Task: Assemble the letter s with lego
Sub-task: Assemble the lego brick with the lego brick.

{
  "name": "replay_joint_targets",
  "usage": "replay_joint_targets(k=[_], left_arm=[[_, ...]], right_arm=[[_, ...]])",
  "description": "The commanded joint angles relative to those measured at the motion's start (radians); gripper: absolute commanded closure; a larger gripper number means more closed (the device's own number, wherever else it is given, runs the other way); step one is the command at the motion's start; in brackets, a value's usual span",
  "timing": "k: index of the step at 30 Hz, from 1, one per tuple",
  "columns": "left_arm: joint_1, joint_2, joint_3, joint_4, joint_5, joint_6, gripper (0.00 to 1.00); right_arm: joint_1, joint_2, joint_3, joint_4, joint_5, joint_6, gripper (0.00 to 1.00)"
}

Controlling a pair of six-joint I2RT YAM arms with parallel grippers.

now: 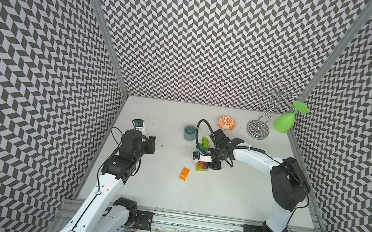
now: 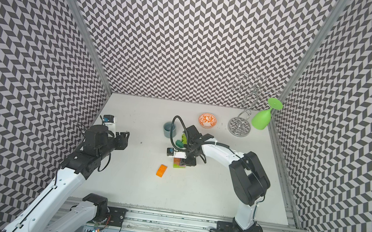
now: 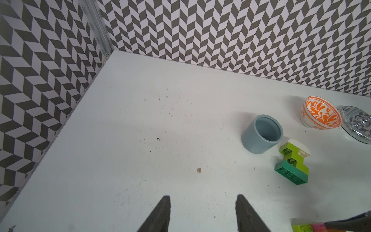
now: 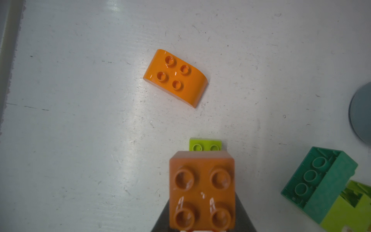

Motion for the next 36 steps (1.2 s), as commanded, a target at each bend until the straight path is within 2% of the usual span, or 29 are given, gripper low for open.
replay_joint_targets(k=[1,20,36], left_arm=[[0.007,0.001,-0.002,0.018,-0.001,0.014,0.46],[0.007,-0.001,-0.002,0.017,-0.003,0.015,0.47],[0.007,-0.001,-0.003,0.017,-0.001,0.014,0.46]], right_arm=[[-0.010,0.027,0.002,0.016,-0.028,-0.019,1.00],[-0.015,0.061,-0.031,0.023,0.016,0.035,1.00],[-0.009,0.015,-0.156,0.101,0.070,0.113,1.00]])
